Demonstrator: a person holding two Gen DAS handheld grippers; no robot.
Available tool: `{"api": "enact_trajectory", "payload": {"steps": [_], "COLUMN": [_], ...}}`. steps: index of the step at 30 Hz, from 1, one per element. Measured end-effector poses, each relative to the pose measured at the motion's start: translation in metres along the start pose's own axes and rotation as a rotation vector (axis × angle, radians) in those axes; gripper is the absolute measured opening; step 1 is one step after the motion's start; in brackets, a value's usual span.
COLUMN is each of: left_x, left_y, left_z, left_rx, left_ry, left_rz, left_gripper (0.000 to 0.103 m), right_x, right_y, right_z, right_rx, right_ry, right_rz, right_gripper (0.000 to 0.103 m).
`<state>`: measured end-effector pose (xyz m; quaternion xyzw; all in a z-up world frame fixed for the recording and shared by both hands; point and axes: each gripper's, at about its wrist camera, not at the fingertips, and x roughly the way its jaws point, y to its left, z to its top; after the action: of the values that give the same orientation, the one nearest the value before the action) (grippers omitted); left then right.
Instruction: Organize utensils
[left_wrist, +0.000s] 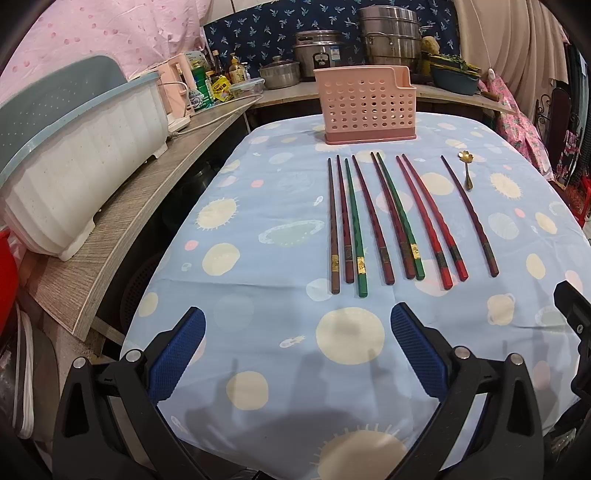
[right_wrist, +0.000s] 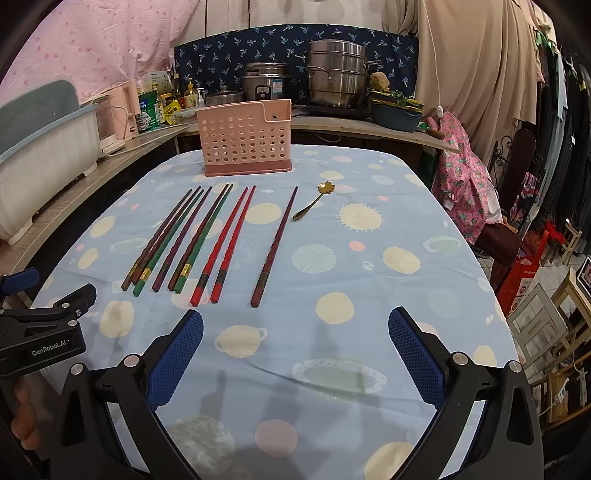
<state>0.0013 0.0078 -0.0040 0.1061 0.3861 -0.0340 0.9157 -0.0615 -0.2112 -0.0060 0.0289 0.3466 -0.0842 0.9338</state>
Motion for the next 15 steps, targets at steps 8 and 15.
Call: {"api": "enact_trajectory", "payload": {"steps": [8,15], "left_x": [-0.0011,-0.0015], "left_y": [-0.0014,-0.0015], "left_z": [-0.0009,0.0], "left_rx": [-0.002,-0.001], "left_ry": [0.002,0.0], "left_rz": [0.001,0.0], "left_gripper": [0.096,0.096], "right_x": [0.0001,0.0001], "right_y": [-0.0004,-0.0004], "right_z": [0.0,-0.0001], "right_rx": [0.001,0.001], "right_ry": [0.0,0.0], "right_rz": [0.0,0.0], "right_gripper": [0.096,0.096]}}
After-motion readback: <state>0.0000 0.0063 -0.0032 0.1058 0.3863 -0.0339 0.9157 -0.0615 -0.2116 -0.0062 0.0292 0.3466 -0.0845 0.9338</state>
